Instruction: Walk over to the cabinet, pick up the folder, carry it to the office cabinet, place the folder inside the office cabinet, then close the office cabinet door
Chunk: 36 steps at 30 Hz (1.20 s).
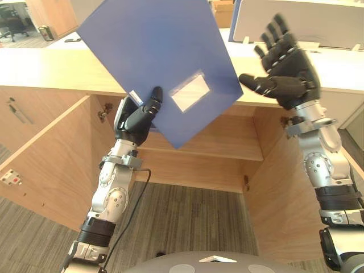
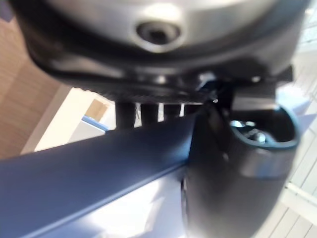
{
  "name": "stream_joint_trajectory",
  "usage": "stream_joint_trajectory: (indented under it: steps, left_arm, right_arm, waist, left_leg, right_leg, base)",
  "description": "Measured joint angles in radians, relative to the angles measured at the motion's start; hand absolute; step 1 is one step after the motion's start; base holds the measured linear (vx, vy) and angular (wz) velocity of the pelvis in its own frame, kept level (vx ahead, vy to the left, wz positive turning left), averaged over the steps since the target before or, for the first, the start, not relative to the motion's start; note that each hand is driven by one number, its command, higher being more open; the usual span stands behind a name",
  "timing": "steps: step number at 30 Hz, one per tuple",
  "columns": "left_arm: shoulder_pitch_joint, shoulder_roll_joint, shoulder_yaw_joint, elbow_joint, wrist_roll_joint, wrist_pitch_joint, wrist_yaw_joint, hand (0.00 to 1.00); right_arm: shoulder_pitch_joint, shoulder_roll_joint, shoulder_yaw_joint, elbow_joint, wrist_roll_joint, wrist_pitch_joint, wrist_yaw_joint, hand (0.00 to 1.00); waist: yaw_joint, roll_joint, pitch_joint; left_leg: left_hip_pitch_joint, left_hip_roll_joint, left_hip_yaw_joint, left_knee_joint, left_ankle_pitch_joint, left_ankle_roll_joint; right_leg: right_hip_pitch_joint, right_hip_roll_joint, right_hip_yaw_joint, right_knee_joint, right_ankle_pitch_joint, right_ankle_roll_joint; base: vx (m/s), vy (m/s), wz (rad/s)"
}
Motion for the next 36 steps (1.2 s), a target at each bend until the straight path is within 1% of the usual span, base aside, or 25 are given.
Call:
stream_joint_trajectory:
  steps: [3, 6, 8, 11, 14, 16, 18, 19, 21, 22, 24, 25, 26, 28, 29, 31, 32, 34, 36]
  left_arm:
    - [-0.001, 0.014, -0.008, 0.027, -0.001, 0.002, -0.031, 0.00]
    - [-0.008, 0.035, -0.016, 0.054, -0.013, 0.005, -0.045, 0.00]
    - [-0.032, 0.052, -0.032, 0.075, -0.040, 0.021, -0.055, 0.00]
    - [-0.047, 0.072, -0.045, 0.085, -0.049, 0.022, -0.080, 0.00]
    - [-0.081, 0.104, -0.084, 0.085, -0.080, 0.034, -0.117, 0.00]
    - [-0.103, 0.135, -0.101, 0.087, -0.084, 0.037, -0.118, 0.00]
    - [-0.135, 0.205, -0.137, 0.093, -0.127, 0.040, -0.129, 0.00]
    - [-0.145, 0.226, -0.150, 0.096, -0.139, 0.041, -0.131, 0.00]
    - [-0.194, 0.284, -0.190, 0.138, -0.160, 0.042, -0.170, 0.00]
    - [-0.202, 0.300, -0.200, 0.144, -0.160, 0.042, -0.180, 0.00]
    - [-0.222, 0.339, -0.231, 0.155, -0.160, 0.042, -0.219, 0.00]
    - [-0.229, 0.346, -0.242, 0.162, -0.160, 0.042, -0.227, 0.00]
    - [-0.234, 0.365, -0.259, 0.172, -0.160, 0.042, -0.239, 0.00]
    - [-0.236, 0.394, -0.279, 0.171, -0.159, 0.043, -0.242, 0.00]
    - [-0.236, 0.412, -0.289, 0.171, -0.158, 0.043, -0.244, 1.00]
    - [-0.237, 0.455, -0.325, 0.171, -0.152, 0.058, -0.259, 1.00]
    - [-0.237, 0.464, -0.334, 0.171, -0.149, 0.061, -0.266, 1.00]
    - [-0.237, 0.502, -0.379, 0.171, -0.145, 0.062, -0.308, 1.00]
    - [-0.236, 0.529, -0.418, 0.171, -0.144, 0.063, -0.323, 1.00]
  right_arm:
    - [-0.044, -0.014, 0.057, 0.053, 0.000, 0.024, 0.029, 1.00]
    - [-0.082, -0.019, 0.074, 0.098, 0.000, 0.025, 0.037, 1.00]
    - [-0.129, -0.054, 0.101, 0.151, 0.001, 0.026, 0.037, 1.00]
    - [-0.187, -0.069, 0.146, 0.201, 0.009, 0.032, 0.038, 1.00]
    - [-0.238, -0.095, 0.216, 0.232, 0.009, 0.048, 0.051, 1.00]
    - [-0.266, -0.095, 0.259, 0.250, 0.012, 0.049, 0.067, 1.00]
    - [-0.278, -0.115, 0.314, 0.252, 0.027, 0.051, 0.080, 1.00]
    - [-0.281, -0.130, 0.334, 0.252, 0.039, 0.051, 0.083, 1.00]
    - [-0.301, -0.180, 0.424, 0.252, 0.061, 0.067, 0.103, 1.00]
    - [-0.303, -0.188, 0.439, 0.252, 0.080, 0.074, 0.104, 1.00]
    - [-0.311, -0.224, 0.509, 0.254, 0.128, 0.094, 0.105, 1.00]
    - [-0.317, -0.235, 0.531, 0.260, 0.140, 0.097, 0.106, 0.00]
    - [-0.348, -0.251, 0.587, 0.280, 0.163, 0.120, 0.113, 0.00]
    - [-0.361, -0.256, 0.640, 0.292, 0.169, 0.157, 0.113, 0.00]
    - [-0.361, -0.265, 0.669, 0.292, 0.179, 0.172, 0.113, 0.00]
    - [-0.361, -0.298, 0.759, 0.292, 0.195, 0.220, 0.130, 0.00]
    - [-0.361, -0.306, 0.778, 0.292, 0.195, 0.231, 0.137, 0.00]
    - [-0.337, -0.329, 0.839, 0.292, 0.197, 0.257, 0.190, 0.00]
    - [-0.302, -0.330, 0.853, 0.289, 0.196, 0.264, 0.207, 0.00]
  waist:
    - [0.001, 0.000, 0.000]
    - [0.000, 0.000, 0.000]
    - [0.004, -0.002, 0.001]
    - [0.001, -0.003, 0.000]
    - [0.003, -0.003, 0.000]
    - [0.002, -0.004, 0.000]
    - [0.005, -0.004, -0.001]
    - [0.007, -0.004, -0.001]
    - [0.021, -0.006, -0.002]
    - [0.024, -0.008, -0.003]
    - [0.029, -0.013, -0.007]
    - [0.031, -0.014, -0.007]
    - [0.031, -0.014, -0.007]
    - [0.030, -0.020, -0.011]
    - [0.029, -0.023, -0.015]
    - [0.031, -0.033, -0.031]
    - [0.031, -0.035, -0.035]
    - [0.031, -0.039, -0.042]
    - [0.032, -0.040, -0.044]
  left_leg:
    - [-0.005, 0.001, -0.005, 0.000, 0.002, 0.001]
    - [-0.010, -0.002, -0.012, 0.000, 0.006, 0.003]
    - [-0.017, -0.003, -0.016, 0.000, 0.008, 0.004]
    - [-0.017, -0.001, -0.017, 0.000, 0.009, 0.003]
    - [-0.017, 0.004, -0.019, 0.000, 0.012, 0.000]
    - [-0.017, 0.009, -0.019, 0.000, 0.016, -0.003]
    - [-0.016, 0.018, -0.018, 0.000, 0.020, -0.008]
    - [-0.016, 0.020, -0.018, 0.000, 0.021, -0.009]
    - [-0.015, 0.029, -0.012, -0.001, 0.024, -0.012]
    - [-0.016, 0.031, -0.011, 0.000, 0.024, -0.013]
    - [-0.019, 0.036, -0.012, 0.000, 0.024, -0.017]
    - [-0.019, 0.037, -0.012, 0.000, 0.023, -0.020]
    - [-0.019, 0.037, -0.012, 0.000, 0.023, -0.021]
    - [-0.018, 0.038, -0.012, 0.000, 0.026, -0.020]
    - [-0.018, 0.038, -0.012, 0.000, 0.026, -0.020]
    - [-0.018, 0.038, -0.010, 0.000, 0.025, -0.023]
    - [-0.018, 0.038, -0.011, 0.001, 0.024, -0.024]
    - [-0.018, 0.039, -0.013, 0.001, 0.021, -0.028]
    - [-0.017, 0.042, -0.012, 0.001, 0.020, -0.030]
  right_leg:
    - [0.002, -0.003, -0.007, -0.013, 0.003, 0.003]
    - [0.007, -0.006, -0.017, -0.021, 0.009, 0.005]
    - [0.014, -0.007, -0.020, -0.033, 0.020, 0.004]
    - [0.015, -0.004, -0.020, -0.033, 0.022, 0.002]
    - [0.015, 0.002, -0.021, -0.033, 0.024, -0.002]
    - [0.014, 0.007, -0.021, -0.033, 0.026, -0.005]
    - [0.014, 0.014, -0.021, -0.034, 0.029, -0.009]
    - [0.014, 0.016, -0.021, -0.034, 0.029, -0.009]
    - [0.014, 0.021, -0.021, -0.038, 0.033, -0.015]
    - [0.015, 0.021, -0.021, -0.042, 0.034, -0.016]
    - [0.015, 0.024, -0.022, -0.053, 0.037, -0.022]
    - [0.016, 0.024, -0.022, -0.053, 0.037, -0.022]
    - [0.016, 0.025, -0.022, -0.054, 0.038, -0.022]
    - [0.015, 0.028, -0.022, -0.057, 0.037, -0.026]
    - [0.015, 0.030, -0.022, -0.062, 0.038, -0.028]
    - [0.018, 0.031, -0.022, -0.066, 0.039, -0.033]
    - [0.018, 0.031, -0.023, -0.065, 0.038, -0.033]
    - [0.019, 0.028, -0.030, -0.059, 0.038, -0.034]
    - [0.019, 0.031, -0.031, -0.049, 0.033, -0.039]
  base:
    - [0.00, 0.001, 0.07]
    - [0.02, 0.011, 0.07]
    - [0.02, 0.015, 0.06]
    - [0.00, 0.000, 0.00]
    - [0.00, 0.000, 0.00]
    - [-0.04, -0.015, -0.02]
    - [-0.05, -0.024, -0.02]
    - [-0.05, -0.024, -0.04]
    - [-0.05, -0.017, -0.07]
    - [-0.04, -0.005, -0.05]
    - [-0.02, -0.003, -0.01]
    - [0.00, 0.000, 0.00]
    - [0.00, 0.000, 0.00]
    - [0.00, 0.000, 0.00]
    - [0.00, 0.000, 0.00]
    - [0.05, -0.019, -0.01]
    - [0.04, -0.003, 0.01]
    - [0.05, 0.000, 0.03]
    - [0.04, -0.006, -0.01]
